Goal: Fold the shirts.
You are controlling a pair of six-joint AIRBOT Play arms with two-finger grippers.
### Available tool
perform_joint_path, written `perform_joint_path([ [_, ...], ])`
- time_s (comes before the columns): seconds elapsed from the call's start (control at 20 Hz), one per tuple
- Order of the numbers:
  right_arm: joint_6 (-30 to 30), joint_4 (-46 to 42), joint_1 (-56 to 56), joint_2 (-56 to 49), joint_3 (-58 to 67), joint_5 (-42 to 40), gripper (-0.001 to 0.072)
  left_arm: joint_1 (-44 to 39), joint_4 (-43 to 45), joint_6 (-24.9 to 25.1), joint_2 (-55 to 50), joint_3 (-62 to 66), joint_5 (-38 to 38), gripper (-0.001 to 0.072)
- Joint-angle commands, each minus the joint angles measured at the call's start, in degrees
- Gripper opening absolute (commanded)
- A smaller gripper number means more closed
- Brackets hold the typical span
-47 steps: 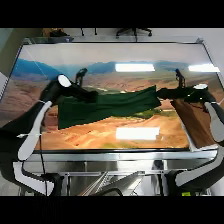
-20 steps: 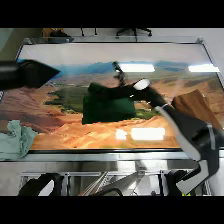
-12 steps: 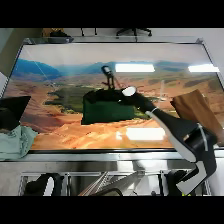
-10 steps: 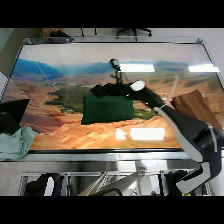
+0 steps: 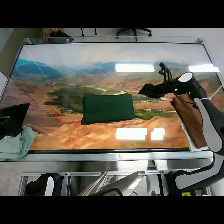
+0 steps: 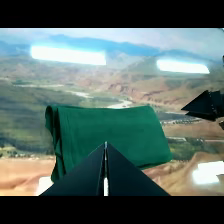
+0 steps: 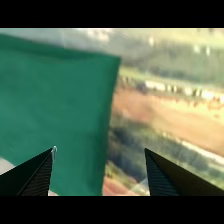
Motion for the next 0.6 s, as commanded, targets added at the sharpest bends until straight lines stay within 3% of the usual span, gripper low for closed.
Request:
perform_joint_path([
  [0.0,-0.5,0.2,1.5,-5.1,-1.7,2.1,0.0626,0.1,0.0,0.0,-2.4,-0.1,-2.1,0.0019],
  [0.4,-7.0,15.8,7.9,-12.8,-1.7,-2.3,0.0624,0.1,0.2,0.9,-4.0,-0.1,-4.0,0.0019],
  [0.45,-8.0,17.9,8.0,-12.9,-1.7,-2.4,0.0586,0.1,0.2,1.0,-3.4,-0.1,-3.9,0.0019],
  [0.55,-11.4,23.1,8.0,-12.7,-1.6,-1.8,0.0161,0.1,0.2,1.4,-2.4,-0.1,-3.5,0.0019],
])
